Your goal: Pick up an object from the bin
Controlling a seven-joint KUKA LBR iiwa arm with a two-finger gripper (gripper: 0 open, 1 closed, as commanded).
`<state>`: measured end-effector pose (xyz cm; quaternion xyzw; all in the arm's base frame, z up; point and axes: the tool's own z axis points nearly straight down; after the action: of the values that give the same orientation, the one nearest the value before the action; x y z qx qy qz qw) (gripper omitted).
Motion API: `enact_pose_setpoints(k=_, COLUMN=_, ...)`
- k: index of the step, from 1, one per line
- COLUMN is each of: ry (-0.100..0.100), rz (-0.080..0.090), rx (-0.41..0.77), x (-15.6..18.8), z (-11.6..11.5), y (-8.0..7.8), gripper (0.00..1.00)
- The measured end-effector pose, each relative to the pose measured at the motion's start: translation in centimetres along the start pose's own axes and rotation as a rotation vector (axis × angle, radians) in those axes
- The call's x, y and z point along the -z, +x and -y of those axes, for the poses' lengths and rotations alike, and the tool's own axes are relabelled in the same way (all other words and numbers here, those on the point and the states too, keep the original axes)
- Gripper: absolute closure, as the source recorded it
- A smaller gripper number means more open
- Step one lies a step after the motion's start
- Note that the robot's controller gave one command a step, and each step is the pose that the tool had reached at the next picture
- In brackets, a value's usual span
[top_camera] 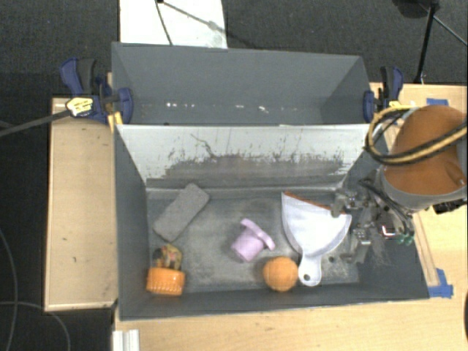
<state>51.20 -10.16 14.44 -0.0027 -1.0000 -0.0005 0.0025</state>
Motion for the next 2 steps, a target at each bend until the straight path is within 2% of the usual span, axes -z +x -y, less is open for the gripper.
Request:
enact_pose_setpoints(k=1, ry=0.001, rz=0.007, rx=0.003, x=0.4, z=0.0, y=-0.2, gripper=0.0)
enact_pose_setpoints(k=2, ry=0.003, rz=0.012, rx=0.031, x=-3.2, z=-0.8, y=-0.5, gripper=0.0)
